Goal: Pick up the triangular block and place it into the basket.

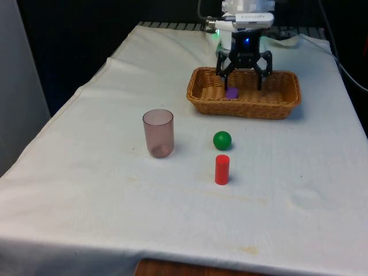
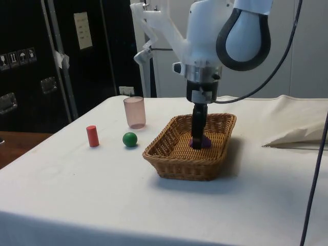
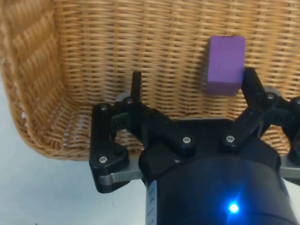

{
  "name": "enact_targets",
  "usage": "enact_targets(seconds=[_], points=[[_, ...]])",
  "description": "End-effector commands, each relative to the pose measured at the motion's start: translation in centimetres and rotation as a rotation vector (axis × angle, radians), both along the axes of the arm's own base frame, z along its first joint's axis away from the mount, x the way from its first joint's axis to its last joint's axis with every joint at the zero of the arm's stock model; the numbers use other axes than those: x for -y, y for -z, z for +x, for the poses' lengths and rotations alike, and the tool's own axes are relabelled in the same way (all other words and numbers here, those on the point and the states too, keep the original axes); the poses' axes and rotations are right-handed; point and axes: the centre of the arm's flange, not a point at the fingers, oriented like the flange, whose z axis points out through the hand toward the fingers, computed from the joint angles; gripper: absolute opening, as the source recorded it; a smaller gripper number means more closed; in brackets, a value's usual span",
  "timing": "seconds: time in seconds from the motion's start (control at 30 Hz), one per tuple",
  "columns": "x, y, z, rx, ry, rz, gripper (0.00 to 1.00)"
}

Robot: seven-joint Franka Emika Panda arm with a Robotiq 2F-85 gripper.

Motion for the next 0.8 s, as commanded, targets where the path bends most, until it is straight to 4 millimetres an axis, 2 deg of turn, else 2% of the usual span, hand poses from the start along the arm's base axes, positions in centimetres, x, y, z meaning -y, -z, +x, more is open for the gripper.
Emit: enact_targets(seconds=[0.0, 0.17, 0.63, 0.77], points=[[0.0, -0.1, -0.1, 0.004, 0.005, 0.003, 1.00], [0.4, -0.5, 0.1, 0.004, 0.008, 0.002, 1.00], [0.3, -5.0, 2.5, 0.023, 0.012, 0.028, 1.00], [0.4, -6.4, 3.9, 0.022, 0.013, 0.029, 1.00]])
